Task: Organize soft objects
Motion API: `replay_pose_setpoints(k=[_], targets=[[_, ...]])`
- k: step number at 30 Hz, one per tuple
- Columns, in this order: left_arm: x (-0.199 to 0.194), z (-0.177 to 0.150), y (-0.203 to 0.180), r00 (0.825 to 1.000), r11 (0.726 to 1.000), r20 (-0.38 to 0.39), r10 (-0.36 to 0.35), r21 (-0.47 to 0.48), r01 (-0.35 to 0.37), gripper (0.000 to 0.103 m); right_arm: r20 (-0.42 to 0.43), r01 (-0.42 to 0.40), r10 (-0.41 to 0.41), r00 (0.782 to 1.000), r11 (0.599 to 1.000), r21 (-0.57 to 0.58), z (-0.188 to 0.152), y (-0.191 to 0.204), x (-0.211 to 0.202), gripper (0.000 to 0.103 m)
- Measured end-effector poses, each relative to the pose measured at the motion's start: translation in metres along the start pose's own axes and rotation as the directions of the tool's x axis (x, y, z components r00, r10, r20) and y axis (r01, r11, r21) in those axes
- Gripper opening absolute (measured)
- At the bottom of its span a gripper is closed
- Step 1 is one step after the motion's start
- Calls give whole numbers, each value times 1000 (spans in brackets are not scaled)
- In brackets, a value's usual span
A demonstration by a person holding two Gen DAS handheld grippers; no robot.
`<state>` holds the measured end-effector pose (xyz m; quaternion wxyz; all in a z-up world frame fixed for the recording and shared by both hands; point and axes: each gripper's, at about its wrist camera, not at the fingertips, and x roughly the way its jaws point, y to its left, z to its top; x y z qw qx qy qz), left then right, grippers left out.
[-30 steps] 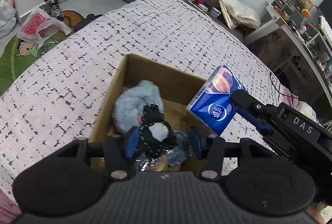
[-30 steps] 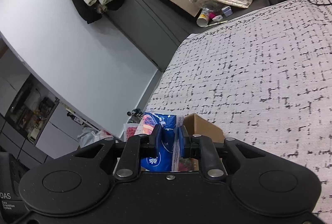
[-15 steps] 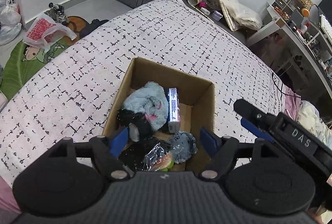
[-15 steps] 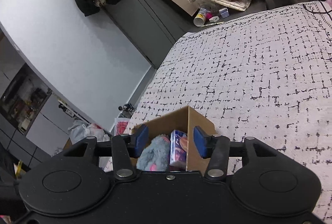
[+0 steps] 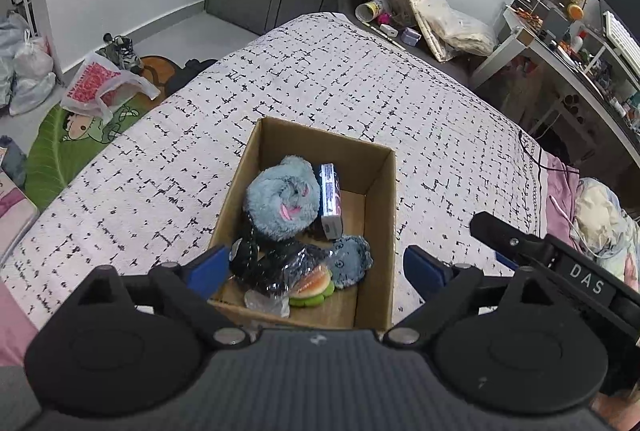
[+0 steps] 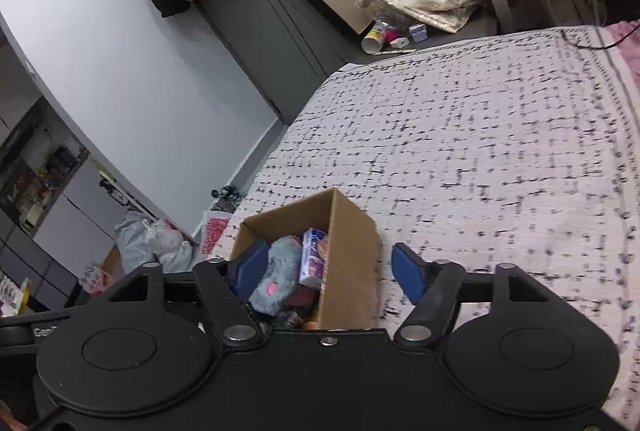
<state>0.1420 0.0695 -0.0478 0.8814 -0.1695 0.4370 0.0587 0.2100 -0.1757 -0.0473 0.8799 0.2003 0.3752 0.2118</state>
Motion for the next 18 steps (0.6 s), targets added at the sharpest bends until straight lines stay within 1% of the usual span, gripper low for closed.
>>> replay_pose_setpoints(k=[4, 5, 9, 11, 15, 18], targets=[[-16, -8, -5, 1000, 999, 19, 9, 37, -9, 101, 4, -4, 4, 1000, 1000, -8, 0, 1, -17, 75], [-20, -10, -5, 1000, 999, 26, 10, 40, -11, 101, 7, -3, 3, 1000, 1000, -14, 0, 2, -21, 77], [-36, -17, -5, 999, 999, 47, 16, 45, -18, 102, 23, -2, 3, 1000, 999, -40, -1, 8, -41, 89], [-44, -22, -5, 998, 998, 54, 19, 52, -22, 102, 32, -2, 4, 999, 998, -62, -3, 12, -53, 92], [-58, -30, -4, 997, 998, 72, 24, 61, -28, 102, 29, -2, 5, 1000, 995, -100, -6, 18, -73, 102], [-67, -36, -3, 996, 998, 83, 29, 58, -34, 102, 26, 1, 2, 1000, 993, -120, -7, 22, -88, 103]])
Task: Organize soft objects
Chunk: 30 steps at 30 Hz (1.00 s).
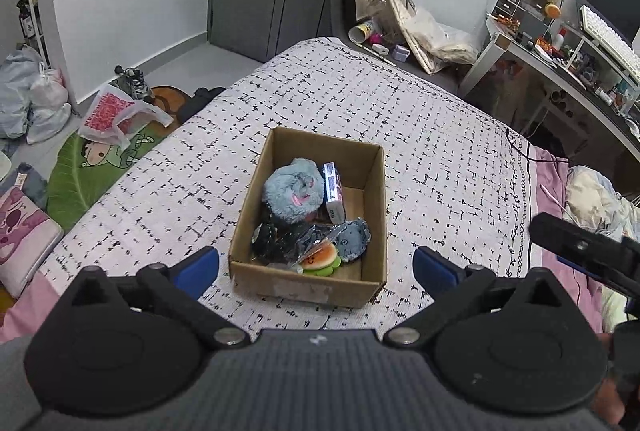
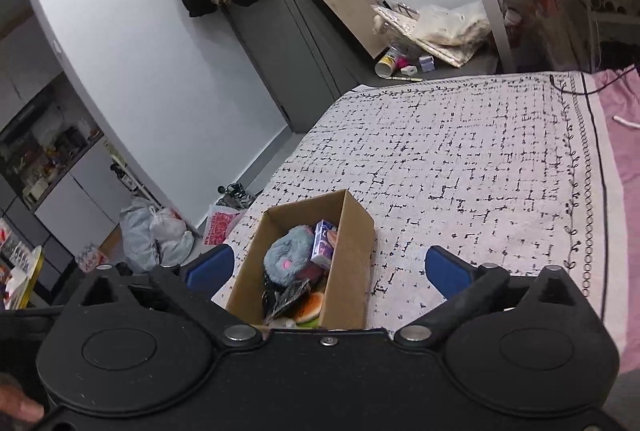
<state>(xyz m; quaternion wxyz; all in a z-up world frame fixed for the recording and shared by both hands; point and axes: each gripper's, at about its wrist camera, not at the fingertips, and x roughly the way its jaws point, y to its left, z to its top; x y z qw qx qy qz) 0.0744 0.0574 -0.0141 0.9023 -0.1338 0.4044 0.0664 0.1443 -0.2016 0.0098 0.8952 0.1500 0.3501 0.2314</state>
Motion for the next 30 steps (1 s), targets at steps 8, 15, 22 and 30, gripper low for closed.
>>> replay_pose_setpoints(k=[8, 15, 22, 30], targets=[[-34, -11, 2, 999, 1000, 45, 11, 18, -11, 102, -25, 34, -35, 999, 999, -43, -4, 18, -30, 103], [-62, -20, 5, 997, 999, 77, 11, 34, -14, 102, -30, 55, -58, 998, 994, -97, -11, 38, -50, 103], [-82, -28, 9, 996, 998, 92, 12, 64, -18, 102, -53, 100, -106, 993, 989, -110, -18, 45, -62, 103], [-102, -33, 12, 994, 996, 109, 9, 87, -19, 102, -47, 124, -132, 990, 980, -153, -22, 57, -76, 103]])
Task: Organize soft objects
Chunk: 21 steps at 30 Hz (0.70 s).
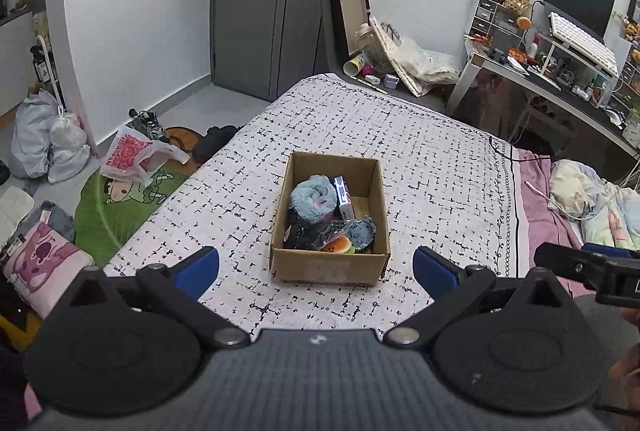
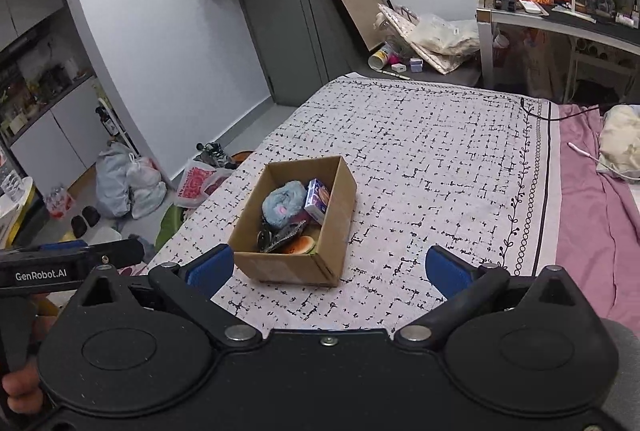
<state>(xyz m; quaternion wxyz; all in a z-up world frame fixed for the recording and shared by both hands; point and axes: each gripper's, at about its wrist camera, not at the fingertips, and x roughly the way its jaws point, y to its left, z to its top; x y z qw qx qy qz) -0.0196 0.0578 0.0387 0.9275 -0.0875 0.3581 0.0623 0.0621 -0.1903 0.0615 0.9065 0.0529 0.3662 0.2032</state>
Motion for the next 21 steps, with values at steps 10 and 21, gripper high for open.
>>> replay_pose_setpoints(k=[10, 21], targets=[[-18, -2, 4, 999, 1000, 34, 5, 5, -5, 102, 18, 12, -12, 1000, 1000, -22, -2, 6, -13, 103], [-21, -4, 1, 999, 1000, 34, 4, 17, -4, 102, 35, 11, -10, 999, 999, -40, -4, 10, -18, 103]])
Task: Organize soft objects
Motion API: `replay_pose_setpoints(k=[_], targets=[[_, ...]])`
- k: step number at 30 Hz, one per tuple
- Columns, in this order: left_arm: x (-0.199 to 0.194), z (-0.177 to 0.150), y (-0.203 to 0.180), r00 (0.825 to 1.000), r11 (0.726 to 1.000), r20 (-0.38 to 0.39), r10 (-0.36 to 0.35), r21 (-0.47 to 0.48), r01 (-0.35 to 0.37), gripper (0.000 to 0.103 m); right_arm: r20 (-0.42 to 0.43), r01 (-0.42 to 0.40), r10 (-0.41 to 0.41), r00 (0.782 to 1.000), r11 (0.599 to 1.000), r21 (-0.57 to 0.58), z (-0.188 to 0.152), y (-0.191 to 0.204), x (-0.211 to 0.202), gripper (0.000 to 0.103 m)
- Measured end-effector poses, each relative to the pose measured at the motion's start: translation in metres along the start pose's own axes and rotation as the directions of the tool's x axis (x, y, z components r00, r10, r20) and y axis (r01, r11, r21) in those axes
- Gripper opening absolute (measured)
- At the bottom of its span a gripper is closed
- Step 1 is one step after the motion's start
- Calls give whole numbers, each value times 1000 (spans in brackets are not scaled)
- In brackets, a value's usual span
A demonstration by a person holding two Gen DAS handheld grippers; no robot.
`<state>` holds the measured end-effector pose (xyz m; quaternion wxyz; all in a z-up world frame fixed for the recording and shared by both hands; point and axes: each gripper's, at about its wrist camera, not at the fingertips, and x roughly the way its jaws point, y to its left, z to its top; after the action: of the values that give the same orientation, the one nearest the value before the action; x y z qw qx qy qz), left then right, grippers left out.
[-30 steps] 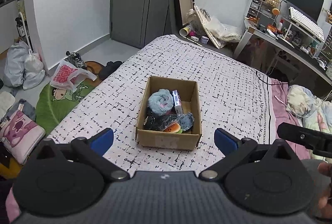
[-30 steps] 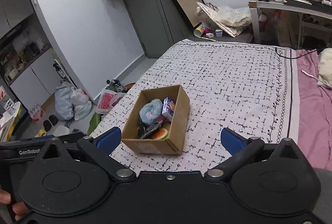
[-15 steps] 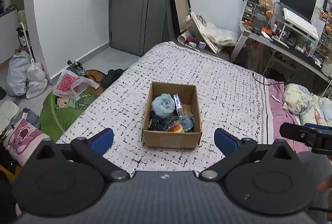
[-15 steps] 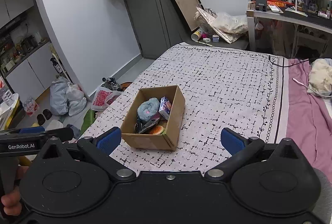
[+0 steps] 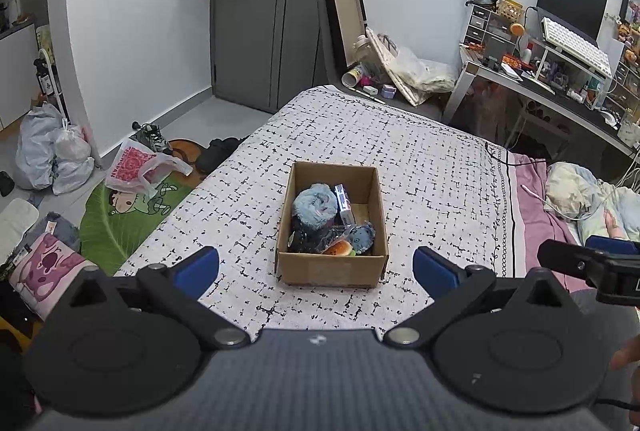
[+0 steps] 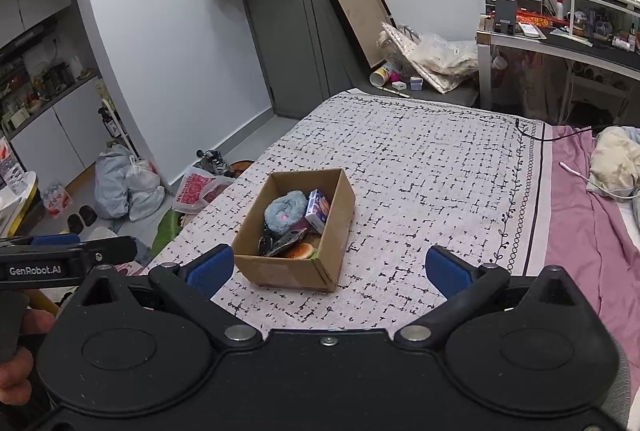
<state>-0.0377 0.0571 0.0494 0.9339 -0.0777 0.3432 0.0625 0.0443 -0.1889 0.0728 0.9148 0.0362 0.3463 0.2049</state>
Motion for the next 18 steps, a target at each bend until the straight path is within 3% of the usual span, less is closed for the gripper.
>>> replay_pose_setpoints(k=[18], targets=[[0, -1, 1, 1000, 1000, -7, 0, 5, 0, 102, -10, -6, 6, 1000, 1000, -8, -4, 2, 2, 103]])
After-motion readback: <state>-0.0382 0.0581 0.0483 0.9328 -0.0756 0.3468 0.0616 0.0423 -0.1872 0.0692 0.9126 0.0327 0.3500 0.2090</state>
